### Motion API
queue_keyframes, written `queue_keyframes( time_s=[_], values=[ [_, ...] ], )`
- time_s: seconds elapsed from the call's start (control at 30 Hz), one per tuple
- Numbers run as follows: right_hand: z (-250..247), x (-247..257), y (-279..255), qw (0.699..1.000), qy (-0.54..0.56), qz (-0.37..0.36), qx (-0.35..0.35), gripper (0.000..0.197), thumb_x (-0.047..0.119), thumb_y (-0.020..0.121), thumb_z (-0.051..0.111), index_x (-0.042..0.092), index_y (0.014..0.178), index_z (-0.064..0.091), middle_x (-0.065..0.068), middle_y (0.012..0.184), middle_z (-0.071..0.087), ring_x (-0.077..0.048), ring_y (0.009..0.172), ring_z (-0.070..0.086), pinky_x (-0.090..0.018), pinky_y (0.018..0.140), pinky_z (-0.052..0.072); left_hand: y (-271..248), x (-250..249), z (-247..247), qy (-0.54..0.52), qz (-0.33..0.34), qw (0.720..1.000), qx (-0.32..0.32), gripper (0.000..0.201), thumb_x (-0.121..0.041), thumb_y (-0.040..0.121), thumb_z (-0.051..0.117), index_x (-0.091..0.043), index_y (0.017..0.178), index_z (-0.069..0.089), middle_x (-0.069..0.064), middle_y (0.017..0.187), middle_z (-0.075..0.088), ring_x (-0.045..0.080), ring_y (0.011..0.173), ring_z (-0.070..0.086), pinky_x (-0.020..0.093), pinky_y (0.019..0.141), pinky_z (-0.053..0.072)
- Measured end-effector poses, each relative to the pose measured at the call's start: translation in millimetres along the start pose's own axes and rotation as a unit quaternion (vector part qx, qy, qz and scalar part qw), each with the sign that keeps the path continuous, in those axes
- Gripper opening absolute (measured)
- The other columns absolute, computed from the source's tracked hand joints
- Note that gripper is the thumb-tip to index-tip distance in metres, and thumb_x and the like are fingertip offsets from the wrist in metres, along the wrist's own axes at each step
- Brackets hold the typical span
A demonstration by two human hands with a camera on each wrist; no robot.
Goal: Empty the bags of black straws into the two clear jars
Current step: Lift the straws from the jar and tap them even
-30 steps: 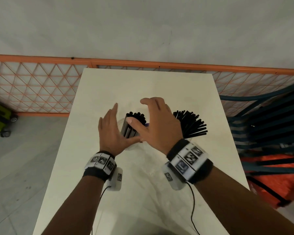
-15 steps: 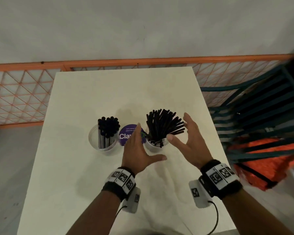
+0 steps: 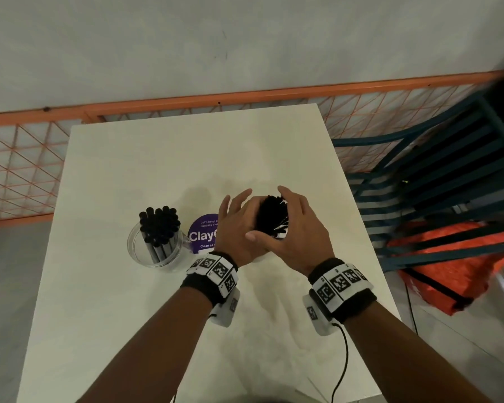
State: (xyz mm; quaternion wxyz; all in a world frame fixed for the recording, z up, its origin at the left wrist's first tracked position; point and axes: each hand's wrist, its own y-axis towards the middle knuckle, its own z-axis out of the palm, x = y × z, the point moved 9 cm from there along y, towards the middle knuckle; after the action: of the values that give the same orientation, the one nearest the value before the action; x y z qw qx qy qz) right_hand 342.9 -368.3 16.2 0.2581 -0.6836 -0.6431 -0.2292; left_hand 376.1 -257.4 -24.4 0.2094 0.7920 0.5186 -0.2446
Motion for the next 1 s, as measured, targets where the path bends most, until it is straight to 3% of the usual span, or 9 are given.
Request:
queue_keyframes(
  time_s=[0.07,0.2,0.37,0.43,0.5,0.6,0.8,0.9,1.0],
  values=[
    [0,4,2,1.0,-0.008,-0.027,-0.013,0.101,0.079,0.068,0.058,0.027,0.148,0.025,0.005,0.151,0.034,-0.015,0.132,0.043,-0.038,0.096,0.051,1,-6,0,0.005,0.01,1.0,-0.014,0.053,-0.042,0.078,0.06,-0.021,0.126,0.053,-0.004,0.127,0.064,0.027,0.146,0.034,0.056,0.12,0.015],
    [10,9,5,0.999,0.012,-0.036,0.011,0.084,0.067,0.084,0.052,0.022,0.15,0.025,0.002,0.154,0.031,-0.016,0.132,0.045,-0.035,0.098,0.047,3,-10,-2,0.0,0.006,0.999,-0.031,0.053,-0.036,0.076,0.06,-0.016,0.125,0.057,-0.002,0.118,0.071,0.029,0.139,0.044,0.058,0.118,0.02],
    [10,13,1,0.998,0.067,-0.01,-0.012,0.075,0.06,0.089,0.051,0.024,0.149,0.026,0.001,0.15,0.036,-0.015,0.125,0.05,-0.027,0.091,0.044,3,-17,-16,0.045,0.03,0.995,-0.08,0.049,-0.041,0.077,0.043,-0.014,0.111,0.065,0.0,0.107,0.074,0.031,0.125,0.058,0.06,0.11,0.034],
    [7,12,-1,0.994,0.104,-0.005,-0.027,0.072,0.059,0.089,0.053,0.029,0.149,0.025,0.002,0.148,0.038,-0.013,0.121,0.052,-0.025,0.088,0.042,3,-21,-20,0.067,0.046,0.993,-0.091,0.045,-0.039,0.075,0.052,-0.013,0.108,0.067,0.004,0.106,0.074,0.033,0.116,0.063,0.061,0.106,0.038],
    [5,8,-1,0.992,0.118,-0.01,-0.038,0.068,0.056,0.089,0.055,0.035,0.147,0.027,0.002,0.144,0.04,-0.012,0.117,0.053,-0.026,0.087,0.045,4,-17,-10,0.078,0.039,0.995,-0.046,0.048,-0.036,0.072,0.063,-0.016,0.115,0.065,0.002,0.117,0.071,0.033,0.127,0.056,0.06,0.111,0.031],
    [6,1,0,0.997,0.074,-0.022,-0.027,0.06,0.054,0.092,0.053,0.034,0.145,0.033,0.002,0.143,0.041,-0.014,0.117,0.054,-0.033,0.09,0.052,4,-8,6,0.09,-0.007,0.996,0.022,0.061,-0.039,0.076,0.064,-0.021,0.133,0.053,-0.003,0.135,0.061,0.028,0.145,0.035,0.056,0.119,0.016],
    [7,8,7,0.998,0.001,-0.057,-0.041,0.062,0.065,0.089,0.043,0.027,0.139,0.041,0.003,0.144,0.041,-0.016,0.126,0.047,-0.033,0.094,0.049,5,-6,10,0.095,-0.03,0.994,0.054,0.061,-0.044,0.082,0.06,-0.022,0.138,0.049,-0.004,0.141,0.056,0.025,0.15,0.026,0.057,0.121,0.011],
    [9,11,12,0.998,-0.017,-0.061,-0.031,0.045,0.061,0.091,0.042,0.031,0.123,0.051,0.008,0.126,0.052,-0.014,0.108,0.056,-0.04,0.081,0.056,5,-3,10,0.083,-0.047,0.993,0.068,0.068,-0.049,0.077,0.061,-0.025,0.139,0.047,-0.007,0.141,0.056,0.024,0.15,0.025,0.055,0.121,0.01],
    [7,13,14,0.997,-0.023,-0.064,-0.042,0.041,0.062,0.09,0.045,0.031,0.115,0.053,0.009,0.119,0.054,-0.013,0.099,0.058,-0.038,0.074,0.056,5,-3,7,0.081,-0.053,0.993,0.066,0.068,-0.052,0.075,0.057,-0.027,0.138,0.049,-0.007,0.141,0.056,0.023,0.149,0.028,0.055,0.121,0.011]
  ],
)
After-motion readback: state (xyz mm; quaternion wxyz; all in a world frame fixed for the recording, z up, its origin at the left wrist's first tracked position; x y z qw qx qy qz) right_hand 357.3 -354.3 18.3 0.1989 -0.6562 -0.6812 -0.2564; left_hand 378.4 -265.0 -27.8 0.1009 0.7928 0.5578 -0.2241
